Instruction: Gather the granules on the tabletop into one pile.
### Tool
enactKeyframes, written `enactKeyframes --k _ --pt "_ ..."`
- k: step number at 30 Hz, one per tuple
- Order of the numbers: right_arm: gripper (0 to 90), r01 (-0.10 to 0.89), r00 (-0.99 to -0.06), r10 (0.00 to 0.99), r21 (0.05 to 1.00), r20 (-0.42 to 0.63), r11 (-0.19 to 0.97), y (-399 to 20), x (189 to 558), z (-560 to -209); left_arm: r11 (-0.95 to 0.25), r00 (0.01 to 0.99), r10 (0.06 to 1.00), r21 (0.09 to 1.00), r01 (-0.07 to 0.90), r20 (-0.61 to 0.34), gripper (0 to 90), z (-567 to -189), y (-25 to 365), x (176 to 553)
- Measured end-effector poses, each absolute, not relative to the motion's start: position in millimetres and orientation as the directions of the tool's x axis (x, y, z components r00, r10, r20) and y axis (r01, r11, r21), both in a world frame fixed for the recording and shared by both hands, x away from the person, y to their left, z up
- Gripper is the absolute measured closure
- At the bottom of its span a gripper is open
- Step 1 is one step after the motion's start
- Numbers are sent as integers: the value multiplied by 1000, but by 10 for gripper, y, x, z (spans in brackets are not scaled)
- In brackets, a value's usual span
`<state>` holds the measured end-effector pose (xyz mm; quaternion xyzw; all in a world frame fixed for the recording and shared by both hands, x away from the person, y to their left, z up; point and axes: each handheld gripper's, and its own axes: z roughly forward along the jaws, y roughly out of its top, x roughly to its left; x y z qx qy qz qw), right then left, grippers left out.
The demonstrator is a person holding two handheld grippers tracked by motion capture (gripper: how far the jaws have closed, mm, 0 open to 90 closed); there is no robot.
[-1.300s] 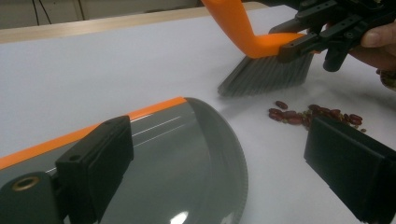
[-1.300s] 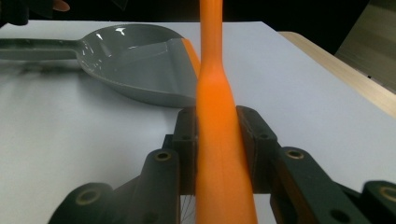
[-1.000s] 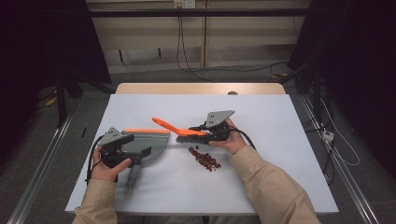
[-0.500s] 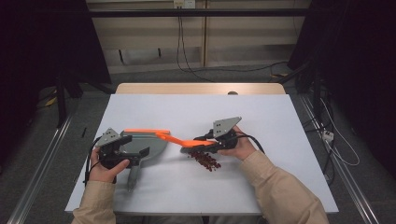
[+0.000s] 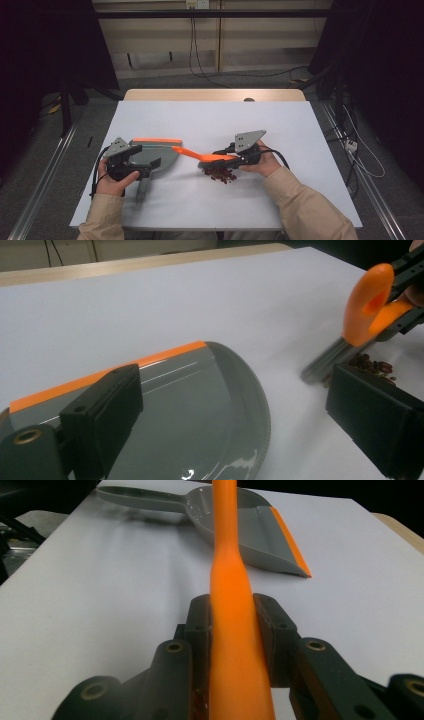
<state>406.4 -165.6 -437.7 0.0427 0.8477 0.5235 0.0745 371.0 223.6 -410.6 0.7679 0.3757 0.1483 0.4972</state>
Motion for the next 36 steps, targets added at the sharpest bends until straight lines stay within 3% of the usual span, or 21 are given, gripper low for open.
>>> enactKeyframes --k 9,18,25,29,36 --pt "712 17 -971 227 917 -80 398 -1689 4081 -4335 -226 678 721 876 426 -143 82 -4094 2225 3702" --pt "711 152 -918 396 916 -9 372 -1823 4050 -4334 -254 699 703 872 418 -130 82 -4079 2209 3679" --pt "711 311 -761 647 901 46 301 -1890 3854 -4353 -262 708 695 872 414 -127 80 -4075 2200 3654" --pt "712 326 -636 772 909 6 261 -1862 3652 -4400 -258 709 694 874 412 -129 80 -4069 2192 3645" --pt "712 321 -535 845 921 -18 222 -1657 3458 -4434 -263 714 690 875 406 -124 80 -4058 2176 3631"
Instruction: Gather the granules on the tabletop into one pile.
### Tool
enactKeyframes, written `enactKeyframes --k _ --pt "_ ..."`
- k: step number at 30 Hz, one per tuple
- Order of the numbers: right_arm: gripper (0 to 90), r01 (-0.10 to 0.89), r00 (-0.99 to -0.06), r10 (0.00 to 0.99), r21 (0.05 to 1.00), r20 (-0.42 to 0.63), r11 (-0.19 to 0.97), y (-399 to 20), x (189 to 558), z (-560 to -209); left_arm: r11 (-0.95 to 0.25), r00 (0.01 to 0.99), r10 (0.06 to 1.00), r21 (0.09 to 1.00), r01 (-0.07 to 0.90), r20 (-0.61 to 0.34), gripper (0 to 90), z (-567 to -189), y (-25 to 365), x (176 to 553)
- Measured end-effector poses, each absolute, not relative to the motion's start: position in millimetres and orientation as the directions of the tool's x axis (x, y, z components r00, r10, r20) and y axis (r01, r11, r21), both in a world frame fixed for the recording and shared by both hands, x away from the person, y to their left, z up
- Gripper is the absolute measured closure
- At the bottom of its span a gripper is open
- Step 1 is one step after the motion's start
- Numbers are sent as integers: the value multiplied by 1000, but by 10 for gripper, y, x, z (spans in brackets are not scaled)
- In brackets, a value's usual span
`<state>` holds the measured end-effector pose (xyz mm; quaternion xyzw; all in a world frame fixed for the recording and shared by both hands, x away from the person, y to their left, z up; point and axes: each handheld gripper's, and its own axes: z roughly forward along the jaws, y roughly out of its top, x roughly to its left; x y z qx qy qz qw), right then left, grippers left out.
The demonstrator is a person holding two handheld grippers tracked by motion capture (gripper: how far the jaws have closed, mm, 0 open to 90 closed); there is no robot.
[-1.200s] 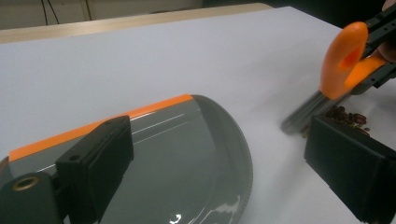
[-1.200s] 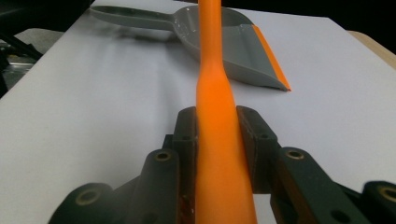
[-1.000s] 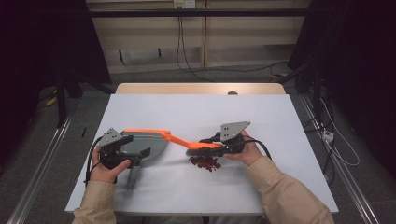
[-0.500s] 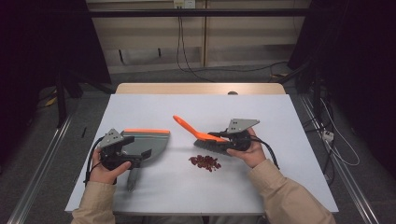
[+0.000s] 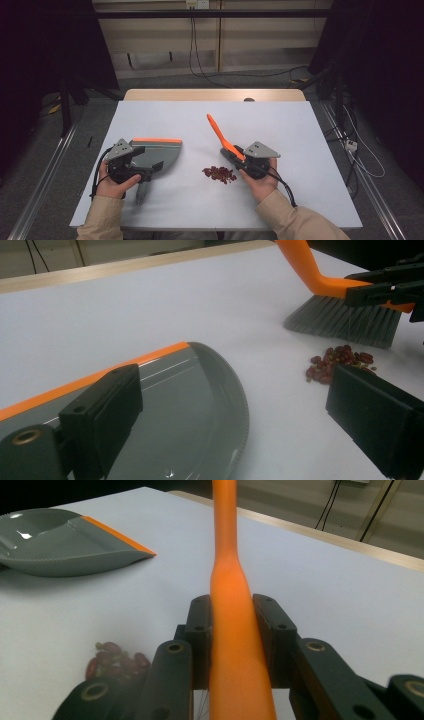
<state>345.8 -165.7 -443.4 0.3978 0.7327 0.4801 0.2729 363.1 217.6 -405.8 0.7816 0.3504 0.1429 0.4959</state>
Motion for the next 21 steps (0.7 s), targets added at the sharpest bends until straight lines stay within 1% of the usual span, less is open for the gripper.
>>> enactKeyframes --k 2,8,11,17,21 --pt "712 311 -518 855 923 -35 226 -1594 3432 -4442 -261 712 691 874 409 -127 80 -4059 2176 3629" --pt "712 310 -469 883 930 -32 199 -1444 3399 -4459 -261 709 694 873 412 -127 79 -4061 2183 3632" --pt "712 315 -444 896 936 -1 157 -1381 3402 -4474 -262 710 693 873 411 -126 79 -4061 2177 3629" --pt "711 291 -428 904 945 -14 152 -1254 3390 -4501 -260 710 692 874 410 -127 79 -4059 2177 3625" --pt "711 291 -411 911 950 14 117 -1256 3417 -4517 -262 710 694 875 408 -123 79 -4059 2172 3620"
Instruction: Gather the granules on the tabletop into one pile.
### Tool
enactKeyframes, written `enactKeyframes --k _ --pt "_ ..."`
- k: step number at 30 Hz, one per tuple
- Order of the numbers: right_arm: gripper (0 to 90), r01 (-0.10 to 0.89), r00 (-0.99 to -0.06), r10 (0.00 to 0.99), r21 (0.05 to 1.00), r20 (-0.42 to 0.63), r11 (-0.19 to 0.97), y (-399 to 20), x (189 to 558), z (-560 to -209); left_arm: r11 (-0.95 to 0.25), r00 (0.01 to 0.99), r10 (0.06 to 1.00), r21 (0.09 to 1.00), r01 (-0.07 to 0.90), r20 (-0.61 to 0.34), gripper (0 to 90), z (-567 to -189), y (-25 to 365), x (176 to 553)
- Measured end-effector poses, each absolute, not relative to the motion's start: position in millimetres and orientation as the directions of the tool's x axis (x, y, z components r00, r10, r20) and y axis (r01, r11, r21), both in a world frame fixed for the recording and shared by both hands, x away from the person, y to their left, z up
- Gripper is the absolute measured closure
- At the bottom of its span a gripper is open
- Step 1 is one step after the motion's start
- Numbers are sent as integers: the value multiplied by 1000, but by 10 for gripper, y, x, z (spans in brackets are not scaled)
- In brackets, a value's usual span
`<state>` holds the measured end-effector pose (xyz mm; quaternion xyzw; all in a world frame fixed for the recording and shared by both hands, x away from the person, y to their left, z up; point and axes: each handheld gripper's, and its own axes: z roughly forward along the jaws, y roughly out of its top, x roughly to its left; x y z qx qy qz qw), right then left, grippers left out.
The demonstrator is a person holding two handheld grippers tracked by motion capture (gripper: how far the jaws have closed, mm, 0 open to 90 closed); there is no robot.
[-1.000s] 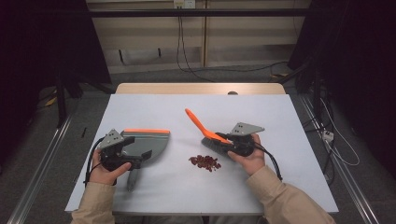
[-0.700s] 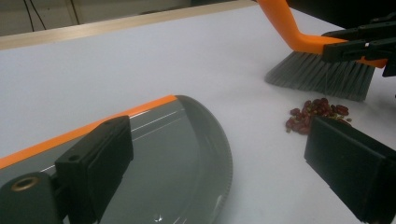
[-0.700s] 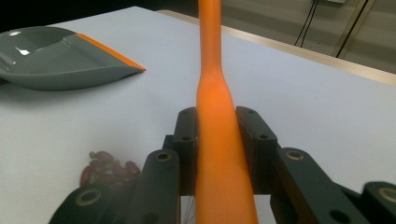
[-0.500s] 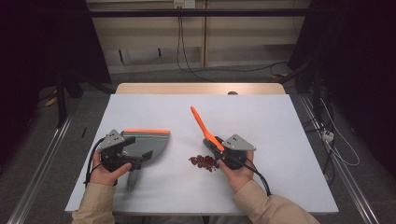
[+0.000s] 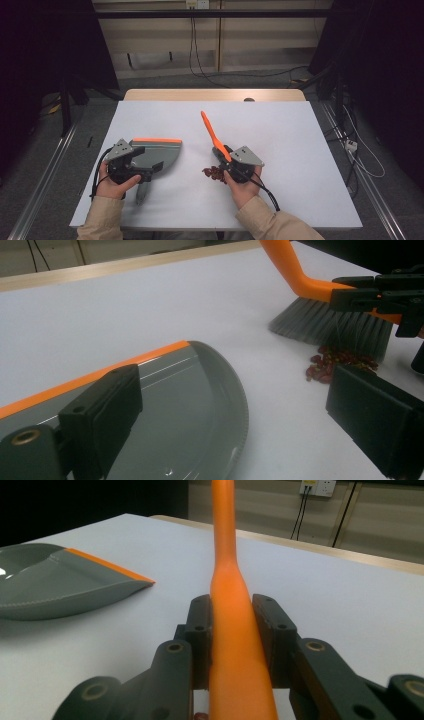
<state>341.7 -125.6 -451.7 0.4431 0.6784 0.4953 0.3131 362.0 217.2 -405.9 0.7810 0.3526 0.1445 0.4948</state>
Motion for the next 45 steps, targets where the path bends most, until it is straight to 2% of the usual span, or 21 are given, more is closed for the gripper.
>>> enactKeyframes --k 6,16,26,33,37,45 --pt "711 291 -411 911 950 19 111 -1364 3441 -4489 -272 701 703 866 420 -120 74 -4055 2168 3597" --pt "711 319 -401 914 944 54 84 -1776 3448 -4371 -329 699 709 833 446 -95 73 -4099 2165 3487" --pt "711 362 -430 901 925 53 118 -2194 3493 -4373 -330 682 726 822 465 -94 84 -4095 2194 3445" --pt "704 375 -448 893 915 39 149 -2248 3504 -4400 -333 655 750 805 491 -89 84 -4110 2219 3416" --pt "665 399 -473 881 898 26 188 -2271 3517 -4393 -332 634 767 788 518 -93 84 -4127 2272 3391" --pt "686 443 -491 871 871 36 213 -2330 3551 -4384 -322 591 800 755 572 -107 85 -4201 2330 3360"
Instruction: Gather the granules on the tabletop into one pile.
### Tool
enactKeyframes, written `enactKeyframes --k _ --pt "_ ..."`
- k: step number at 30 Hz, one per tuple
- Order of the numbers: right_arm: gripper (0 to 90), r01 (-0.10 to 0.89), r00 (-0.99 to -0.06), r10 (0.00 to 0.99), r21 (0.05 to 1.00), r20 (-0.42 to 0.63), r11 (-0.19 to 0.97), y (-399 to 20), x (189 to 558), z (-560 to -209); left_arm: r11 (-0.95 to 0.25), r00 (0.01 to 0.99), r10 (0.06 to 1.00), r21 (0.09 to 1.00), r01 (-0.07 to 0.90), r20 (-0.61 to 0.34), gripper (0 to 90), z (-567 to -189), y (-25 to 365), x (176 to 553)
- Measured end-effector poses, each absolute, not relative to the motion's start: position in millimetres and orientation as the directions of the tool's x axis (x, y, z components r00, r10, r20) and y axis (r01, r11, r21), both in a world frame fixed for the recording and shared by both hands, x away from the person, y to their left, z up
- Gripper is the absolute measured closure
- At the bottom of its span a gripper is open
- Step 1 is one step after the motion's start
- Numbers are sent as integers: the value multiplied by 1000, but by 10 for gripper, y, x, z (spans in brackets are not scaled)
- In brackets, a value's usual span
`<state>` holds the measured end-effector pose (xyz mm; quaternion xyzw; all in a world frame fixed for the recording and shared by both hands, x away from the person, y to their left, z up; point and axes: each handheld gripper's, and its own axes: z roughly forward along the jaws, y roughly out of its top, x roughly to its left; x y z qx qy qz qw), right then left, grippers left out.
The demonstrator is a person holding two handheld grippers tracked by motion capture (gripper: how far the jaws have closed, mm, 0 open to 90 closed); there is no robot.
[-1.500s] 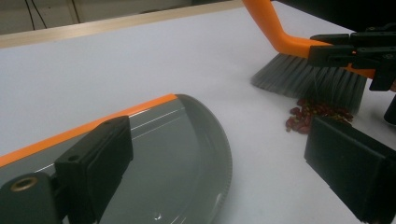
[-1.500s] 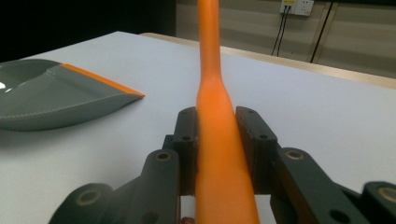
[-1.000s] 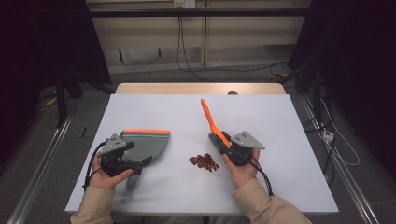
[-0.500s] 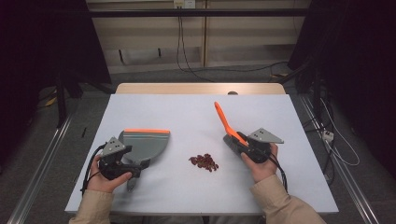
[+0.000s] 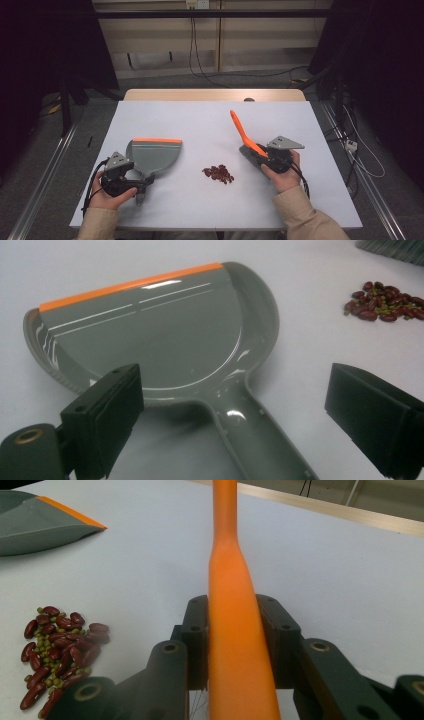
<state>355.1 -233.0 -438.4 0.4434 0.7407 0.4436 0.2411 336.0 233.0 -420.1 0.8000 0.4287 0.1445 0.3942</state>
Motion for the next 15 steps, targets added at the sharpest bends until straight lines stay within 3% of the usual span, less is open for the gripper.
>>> enactKeyframes --k 15 --pt "686 428 -489 872 876 16 224 -2327 3544 -4367 -314 504 858 671 672 -102 119 -4354 2370 3376"
